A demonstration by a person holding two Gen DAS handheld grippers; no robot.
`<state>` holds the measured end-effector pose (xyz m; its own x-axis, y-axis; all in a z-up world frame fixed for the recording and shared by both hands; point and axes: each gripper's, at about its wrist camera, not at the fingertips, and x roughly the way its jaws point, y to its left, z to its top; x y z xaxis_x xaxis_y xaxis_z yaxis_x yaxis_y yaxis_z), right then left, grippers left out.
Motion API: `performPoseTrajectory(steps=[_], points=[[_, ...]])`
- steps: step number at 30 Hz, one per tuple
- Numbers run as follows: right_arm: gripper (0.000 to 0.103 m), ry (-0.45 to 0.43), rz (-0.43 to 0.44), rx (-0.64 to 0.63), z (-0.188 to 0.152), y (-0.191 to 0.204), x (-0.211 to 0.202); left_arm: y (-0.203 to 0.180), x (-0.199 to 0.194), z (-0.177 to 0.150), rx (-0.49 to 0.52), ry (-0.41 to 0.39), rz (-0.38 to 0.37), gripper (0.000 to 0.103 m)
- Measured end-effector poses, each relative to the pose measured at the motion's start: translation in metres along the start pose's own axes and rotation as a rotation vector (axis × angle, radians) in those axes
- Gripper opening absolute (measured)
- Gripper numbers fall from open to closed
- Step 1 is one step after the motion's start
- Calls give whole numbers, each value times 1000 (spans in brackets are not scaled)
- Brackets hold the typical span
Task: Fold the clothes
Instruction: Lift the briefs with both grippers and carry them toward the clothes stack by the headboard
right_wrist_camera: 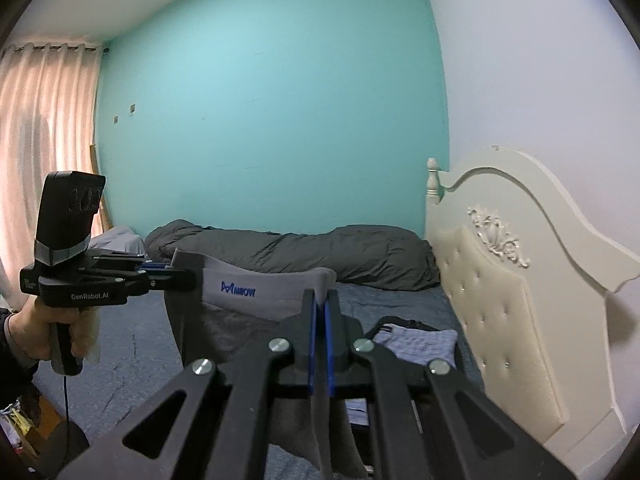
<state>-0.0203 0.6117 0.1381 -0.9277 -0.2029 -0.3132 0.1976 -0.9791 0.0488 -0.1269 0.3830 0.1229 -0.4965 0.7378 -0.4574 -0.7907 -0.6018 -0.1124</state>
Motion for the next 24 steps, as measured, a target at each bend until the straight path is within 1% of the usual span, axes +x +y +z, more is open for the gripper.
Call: performPoseTrajectory(steps=[5, 10, 14, 17, 20, 22, 24], points=[[3, -1, -21, 15, 0, -24, -3, -12, 22, 10, 6, 9, -11, 6], [3, 5, -40, 10, 3, -48, 2, -16, 45, 17, 0, 16, -18, 7], [3, 16, -56, 13, 4, -71, 18, -11, 81, 26, -9, 38, -23, 6], [3, 72, -82, 19, 0, -95, 57, 2, 123, 34, -27, 73, -12, 6], [3, 129, -109, 25, -3, -119, 96, 24, 170, 39, -71, 118, -4, 6], [3, 167, -126, 28, -5, -135, 123, 49, 212, 38, -130, 176, -15, 6], [3, 214, -147, 34, -14, -151, 155, 70, 243, 34, -179, 214, -27, 6]])
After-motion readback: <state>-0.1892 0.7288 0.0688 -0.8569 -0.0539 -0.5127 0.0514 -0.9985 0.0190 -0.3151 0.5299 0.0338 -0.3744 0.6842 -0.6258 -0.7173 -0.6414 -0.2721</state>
